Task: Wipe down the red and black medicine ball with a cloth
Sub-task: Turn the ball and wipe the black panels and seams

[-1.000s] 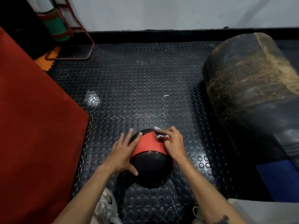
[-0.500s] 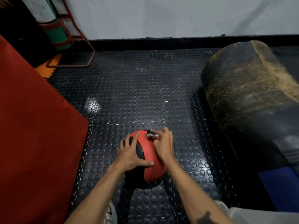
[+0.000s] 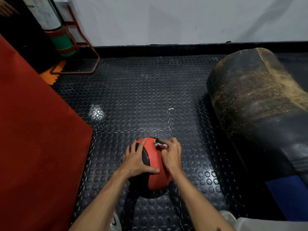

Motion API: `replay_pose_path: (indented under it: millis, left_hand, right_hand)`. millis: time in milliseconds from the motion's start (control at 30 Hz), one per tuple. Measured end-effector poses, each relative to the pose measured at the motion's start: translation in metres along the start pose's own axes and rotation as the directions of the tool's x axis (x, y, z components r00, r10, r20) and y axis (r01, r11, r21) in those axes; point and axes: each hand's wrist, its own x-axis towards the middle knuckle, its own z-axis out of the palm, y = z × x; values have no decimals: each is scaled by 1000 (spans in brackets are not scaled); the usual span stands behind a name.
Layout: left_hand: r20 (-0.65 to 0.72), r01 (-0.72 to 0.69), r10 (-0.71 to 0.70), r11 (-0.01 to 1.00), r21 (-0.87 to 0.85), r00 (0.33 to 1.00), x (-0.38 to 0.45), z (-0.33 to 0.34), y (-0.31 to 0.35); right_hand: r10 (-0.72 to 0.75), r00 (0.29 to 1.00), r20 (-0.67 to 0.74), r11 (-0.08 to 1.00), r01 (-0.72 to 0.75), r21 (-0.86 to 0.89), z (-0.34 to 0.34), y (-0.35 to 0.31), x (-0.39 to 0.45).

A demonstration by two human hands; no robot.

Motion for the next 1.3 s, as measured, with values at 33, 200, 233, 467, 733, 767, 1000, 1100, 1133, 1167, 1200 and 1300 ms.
replay_pose_path:
  millis: [33, 200, 233, 467, 733, 767, 1000, 1100, 1133, 1167, 1200, 1300]
  left_hand:
    - [21, -9, 9, 1000, 17, 1000, 2, -5, -1]
    - [99, -1, -39, 927, 375, 994, 5, -29, 19]
    - [86, 16, -58, 905, 425, 995, 2, -29, 26]
    - [195, -137, 60, 901, 413, 979, -8, -30, 20]
    - [-120, 207, -227, 966, -156, 967, -8, -32, 3]
    - [-83, 234, -249, 959, -160, 965, -8, -25, 2]
    - [-16, -23, 23, 998, -63, 1000, -2, -19, -5]
    - [24, -53, 55, 997, -51, 998, 1, -19, -2]
    - [22, -57, 58, 997, -43, 998, 2, -18, -1]
    - [24, -58, 59, 998, -33, 998, 3, -17, -2]
    - [33, -59, 60, 998, -19, 998, 4, -16, -4]
    - [66, -67, 66, 998, 12, 996, 6, -18, -15]
  right_hand:
    - [-9, 1000, -26, 1000, 9, 15, 1, 3, -14]
    - [-4, 983, -182, 1000, 2, -12, 1, 21, -78]
    - [14, 974, -227, 1000, -16, -8, -2, 18, -70]
    - [-155, 985, 71, 987, 157, -34, -5, 16, -21]
    - [74, 997, 22, 996, -73, -46, -21, 13, 9]
    - [-7, 998, 58, 1000, 9, -26, -18, 7, 6]
    - [143, 987, 75, 988, -138, -68, -16, 51, -14]
    - [191, 980, 49, 981, -189, -31, -18, 38, 3]
    - [77, 995, 67, 997, -76, -16, -16, 22, 2]
    - [-65, 993, 100, 998, 65, -4, -12, 7, -3]
    - [-168, 978, 119, 986, 169, 4, -7, 1, -11]
    - [-175, 983, 51, 984, 173, 33, -2, 14, -30]
